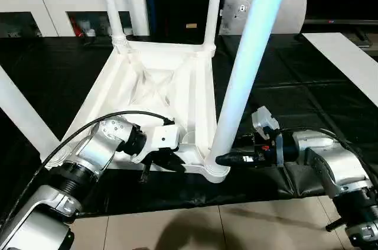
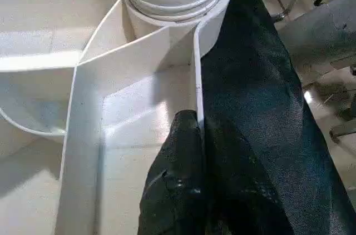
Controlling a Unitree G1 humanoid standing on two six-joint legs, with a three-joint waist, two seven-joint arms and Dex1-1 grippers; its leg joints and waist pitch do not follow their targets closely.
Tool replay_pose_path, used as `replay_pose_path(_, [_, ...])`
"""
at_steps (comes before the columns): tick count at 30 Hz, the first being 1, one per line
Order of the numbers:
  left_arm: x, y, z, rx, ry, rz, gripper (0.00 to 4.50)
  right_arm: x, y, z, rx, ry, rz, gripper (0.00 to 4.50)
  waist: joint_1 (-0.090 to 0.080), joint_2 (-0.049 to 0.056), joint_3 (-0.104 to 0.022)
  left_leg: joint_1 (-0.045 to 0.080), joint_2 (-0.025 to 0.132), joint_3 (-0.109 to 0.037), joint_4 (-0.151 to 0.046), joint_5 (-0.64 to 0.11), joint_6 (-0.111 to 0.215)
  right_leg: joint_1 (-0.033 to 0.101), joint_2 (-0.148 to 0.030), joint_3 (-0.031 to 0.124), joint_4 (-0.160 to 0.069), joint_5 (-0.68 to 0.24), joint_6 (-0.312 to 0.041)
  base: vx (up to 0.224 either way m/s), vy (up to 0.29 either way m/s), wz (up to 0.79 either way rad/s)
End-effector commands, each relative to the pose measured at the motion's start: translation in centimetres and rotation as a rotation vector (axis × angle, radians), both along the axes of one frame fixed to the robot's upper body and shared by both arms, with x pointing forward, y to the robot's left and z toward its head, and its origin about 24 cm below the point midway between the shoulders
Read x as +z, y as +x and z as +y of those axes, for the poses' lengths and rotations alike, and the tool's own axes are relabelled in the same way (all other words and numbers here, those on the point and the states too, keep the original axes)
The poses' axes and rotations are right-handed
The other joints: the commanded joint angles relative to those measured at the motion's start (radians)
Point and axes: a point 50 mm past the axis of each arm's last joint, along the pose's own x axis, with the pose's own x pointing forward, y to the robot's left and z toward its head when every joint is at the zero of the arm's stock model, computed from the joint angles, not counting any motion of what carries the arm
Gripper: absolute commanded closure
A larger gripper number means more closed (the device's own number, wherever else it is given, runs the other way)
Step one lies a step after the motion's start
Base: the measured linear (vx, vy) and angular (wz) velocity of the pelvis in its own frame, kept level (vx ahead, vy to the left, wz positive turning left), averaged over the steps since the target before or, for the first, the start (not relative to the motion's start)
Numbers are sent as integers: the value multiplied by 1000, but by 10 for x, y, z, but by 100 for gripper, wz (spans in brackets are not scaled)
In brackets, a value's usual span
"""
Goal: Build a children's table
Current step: Rotate table base
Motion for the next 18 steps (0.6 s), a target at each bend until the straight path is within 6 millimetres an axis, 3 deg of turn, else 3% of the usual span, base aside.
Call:
replay_pose_path(1, [6,4,-11,-33,0,-23,450,-2,-2,4,31,16,36,259,-6,0,-70,5,28,-1,-69,-161,50,57,-63,54,-67,-341,-150,0,0,0])
replay_pose_path(5, [8,7,-15,42,-40,-9,450,-3,-4,7,12,45,44,259,-5,-1,-68,7,28,0,-69,-172,46,56,-64,53,-72,-370,-147,0,0,0])
replay_pose_path(10, [11,12,-35,204,-132,10,450,-15,3,26,-261,76,10,259,-15,-3,-64,8,24,-3,-72,-200,26,53,-66,48,-85,-462,-107,0,0,0])
replay_pose_path(13, [11,14,-42,250,-157,4,450,-18,8,35,-363,91,6,259,-40,-3,-63,-1,17,-8,-72,-219,16,57,-63,40,-92,-504,-76,0,0,0])
replay_pose_path(14, [10,16,-46,290,-168,0,450,-19,11,40,-420,95,10,259,-48,0,-63,3,14,-8,-69,-223,19,54,-64,39,-95,-511,-74,0,0,0])
replay_pose_path(18, [10,22,-53,373,-175,-14,450,-19,19,50,-536,113,26,260,-73,-1,-67,-4,11,-9,-66,-208,35,55,-60,37,-93,-483,-85,0,0,0])
